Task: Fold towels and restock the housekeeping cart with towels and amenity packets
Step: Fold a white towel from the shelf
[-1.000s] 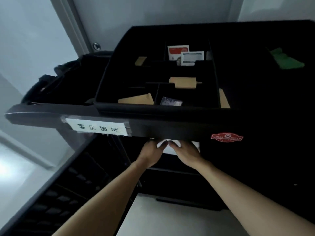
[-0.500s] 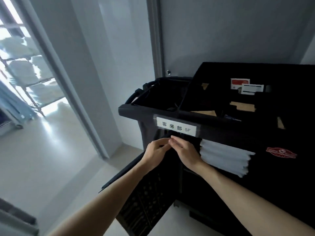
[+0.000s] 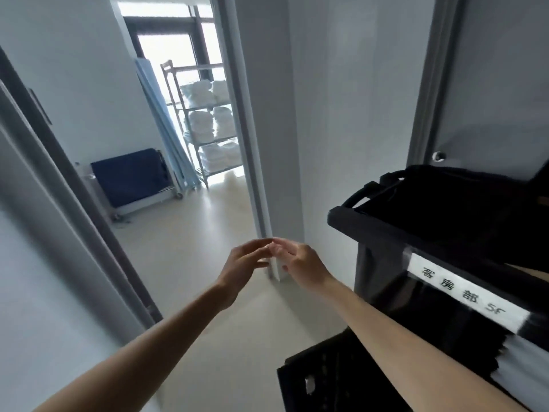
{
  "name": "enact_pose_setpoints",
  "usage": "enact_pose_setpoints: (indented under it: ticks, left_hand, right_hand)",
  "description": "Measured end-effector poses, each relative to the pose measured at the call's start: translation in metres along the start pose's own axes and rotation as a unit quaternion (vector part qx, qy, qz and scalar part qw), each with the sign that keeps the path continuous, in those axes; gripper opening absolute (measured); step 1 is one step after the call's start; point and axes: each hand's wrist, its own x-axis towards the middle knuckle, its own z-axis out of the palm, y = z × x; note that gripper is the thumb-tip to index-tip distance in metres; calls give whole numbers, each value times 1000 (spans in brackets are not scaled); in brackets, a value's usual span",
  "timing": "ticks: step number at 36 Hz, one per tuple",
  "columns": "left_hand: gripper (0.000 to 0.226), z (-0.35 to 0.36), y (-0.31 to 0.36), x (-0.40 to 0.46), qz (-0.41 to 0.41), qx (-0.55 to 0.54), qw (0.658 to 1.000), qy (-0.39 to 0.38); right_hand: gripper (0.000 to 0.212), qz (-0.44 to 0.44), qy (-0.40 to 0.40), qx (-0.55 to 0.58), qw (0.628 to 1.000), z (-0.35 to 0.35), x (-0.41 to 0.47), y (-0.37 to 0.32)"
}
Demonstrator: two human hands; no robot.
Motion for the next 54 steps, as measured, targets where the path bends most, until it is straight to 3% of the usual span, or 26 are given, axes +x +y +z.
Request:
enact_pose_setpoints:
  ticks: [6,10,16,22,28,39,46,50,54]
  left_hand:
    - [21,-57,5,28,-19,30,998,50]
    - [40,-82,-6,36,-38,32,995,87]
    - [33,-115,-36,52,-75,21,987,139]
    - [31,-148,-66,88,-93,-2,983,156]
    - [28,-183,-114,152,-120,-49,986,101]
    - [35,-269,-169,299,-177,-129,971,-96]
    - [39,-330,-158,349,-135,-142,975,-104]
    - [56,-365,-149,372,-102,-139,981,-87]
    - [57,-405,-153,399,-92,-147,984,-52]
  right_hand:
    - [42,-13,-68,69,995,35,74,-5]
    - [34,-25,-114,94,989,60,110,5]
    - [35,8,-181,144,973,91,144,18]
    - [35,29,-188,151,970,121,187,32]
    - [45,80,-145,159,973,144,236,65]
    - [51,154,-30,162,974,187,362,82]
    - [57,146,-30,172,974,221,433,54]
    - [67,126,-56,173,975,241,478,40]
    - [56,107,-74,183,974,274,531,35]
